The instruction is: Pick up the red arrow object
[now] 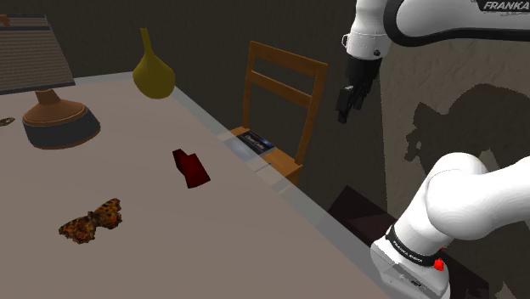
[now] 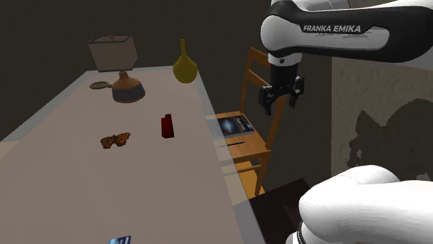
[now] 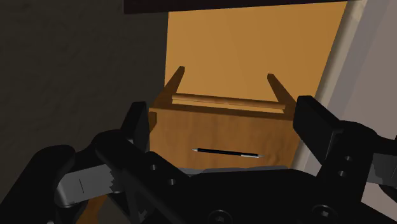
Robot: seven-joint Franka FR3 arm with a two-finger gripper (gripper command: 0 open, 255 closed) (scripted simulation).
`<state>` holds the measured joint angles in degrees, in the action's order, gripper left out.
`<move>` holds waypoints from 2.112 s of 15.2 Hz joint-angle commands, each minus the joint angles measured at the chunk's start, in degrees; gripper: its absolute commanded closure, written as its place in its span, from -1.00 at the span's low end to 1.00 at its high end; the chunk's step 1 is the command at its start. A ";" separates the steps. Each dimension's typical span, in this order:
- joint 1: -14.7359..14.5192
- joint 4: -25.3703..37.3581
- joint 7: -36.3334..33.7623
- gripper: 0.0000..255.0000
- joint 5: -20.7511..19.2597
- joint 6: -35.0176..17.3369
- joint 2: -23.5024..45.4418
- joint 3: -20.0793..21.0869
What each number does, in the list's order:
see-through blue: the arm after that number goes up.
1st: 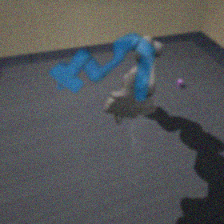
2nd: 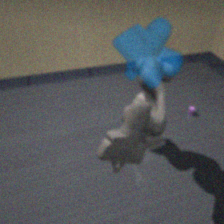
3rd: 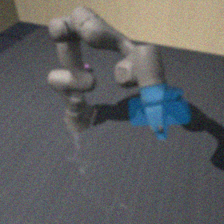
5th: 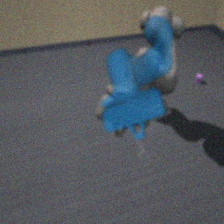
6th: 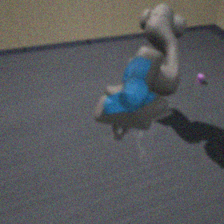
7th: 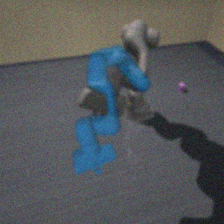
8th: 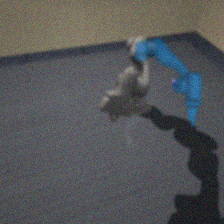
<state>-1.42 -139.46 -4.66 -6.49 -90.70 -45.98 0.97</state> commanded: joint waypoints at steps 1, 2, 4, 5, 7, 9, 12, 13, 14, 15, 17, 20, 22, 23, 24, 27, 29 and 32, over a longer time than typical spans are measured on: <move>0.00 0.00 0.00 -1.00 0.00 0.00 0.00 0.00; -0.35 0.62 -1.20 -1.00 0.81 -0.73 1.68 0.92; -1.00 2.08 -3.54 -1.00 2.30 -2.15 5.16 2.72; -1.29 2.92 -4.68 -1.00 2.98 -2.83 6.95 3.59; -1.82 4.79 -6.93 -1.00 4.20 -4.12 10.65 5.29; -2.26 6.94 -9.13 -1.00 5.21 -5.30 14.47 6.94; -2.84 10.66 -12.40 -1.00 6.31 -6.81 20.39 9.28; -3.03 12.04 -13.48 -1.00 6.57 -7.23 22.41 10.02; -3.20 13.48 -14.56 -1.00 6.76 -7.62 24.46 10.75; -3.38 15.00 -15.65 -1.00 6.90 -7.95 26.52 11.45; -3.74 18.23 -17.82 -1.00 7.00 -8.49 30.73 12.79; -4.38 23.61 -21.09 -1.00 6.72 -8.92 37.21 14.63; -4.93 27.57 -23.26 -1.00 6.26 -8.93 41.65 15.69; -5.25 29.68 -24.34 -1.00 5.96 -8.84 43.92 16.17; -5.62 31.87 -25.40 -1.00 5.61 -8.69 46.21 16.60; -6.97 39.03 -28.50 -1.00 4.35 -7.83 53.26 17.67; -8.12 44.35 -30.44 -1.00 3.39 -6.87 58.15 18.15; -10.28 53.43 -33.06 -1.00 1.84 -4.77 65.83 18.53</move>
<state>-10.87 -89.31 -36.68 -4.07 -96.12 16.97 19.33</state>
